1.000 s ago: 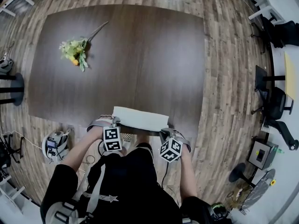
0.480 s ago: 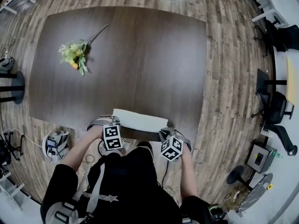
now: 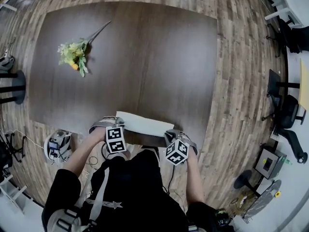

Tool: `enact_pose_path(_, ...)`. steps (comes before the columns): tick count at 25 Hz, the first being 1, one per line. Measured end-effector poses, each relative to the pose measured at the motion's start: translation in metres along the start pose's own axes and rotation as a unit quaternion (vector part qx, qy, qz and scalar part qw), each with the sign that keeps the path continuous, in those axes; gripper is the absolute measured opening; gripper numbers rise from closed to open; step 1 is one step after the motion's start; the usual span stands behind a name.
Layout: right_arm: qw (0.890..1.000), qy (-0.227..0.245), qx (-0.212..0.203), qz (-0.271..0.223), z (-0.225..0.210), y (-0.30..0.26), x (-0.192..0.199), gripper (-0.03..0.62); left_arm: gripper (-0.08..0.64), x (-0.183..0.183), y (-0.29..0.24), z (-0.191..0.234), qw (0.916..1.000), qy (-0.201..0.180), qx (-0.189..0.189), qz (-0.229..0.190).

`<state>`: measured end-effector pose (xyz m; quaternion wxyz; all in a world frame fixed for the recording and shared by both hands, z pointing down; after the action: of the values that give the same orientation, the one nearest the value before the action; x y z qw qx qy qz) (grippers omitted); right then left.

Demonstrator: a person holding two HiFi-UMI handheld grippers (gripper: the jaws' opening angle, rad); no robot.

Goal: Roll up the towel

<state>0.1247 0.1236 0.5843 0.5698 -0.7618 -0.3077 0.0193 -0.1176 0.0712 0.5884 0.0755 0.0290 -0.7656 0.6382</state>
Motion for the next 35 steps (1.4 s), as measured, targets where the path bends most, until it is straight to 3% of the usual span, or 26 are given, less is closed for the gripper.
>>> enact_pose_path(9, 0.999, 0.016, 0.030, -0.005, 0.006, 0.003, 0.000, 0.043, 0.084, 0.003, 0.005, -0.001, 0.9995, 0.001, -0.030, -0.011)
enact_pose_path(15, 0.996, 0.029, 0.076, -0.022, 0.018, 0.015, 0.000, 0.120, 0.196, 0.006, 0.020, -0.002, 0.9970, 0.014, -0.071, -0.025)
enact_pose_path(22, 0.993, 0.040, 0.101, -0.039, 0.042, 0.023, -0.002, 0.124, 0.199, 0.005, 0.032, -0.019, 0.9946, 0.005, -0.093, -0.044)
enact_pose_path(35, 0.993, 0.039, 0.111, -0.025, 0.055, -0.009, 0.016, 0.129, 0.193, 0.005, 0.012, -0.041, 0.9948, 0.020, -0.087, -0.048)
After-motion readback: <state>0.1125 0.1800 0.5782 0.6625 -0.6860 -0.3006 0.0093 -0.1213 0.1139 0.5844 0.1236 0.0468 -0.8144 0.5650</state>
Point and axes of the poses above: the fingertips, and each gripper's own axes: y backward along the fingers, z to its left, x out of its underside, the point moved 9 cm from there along y, backward along the fingers, and after that the axes turned 15 degrees about -x, right-handed, at the moved point
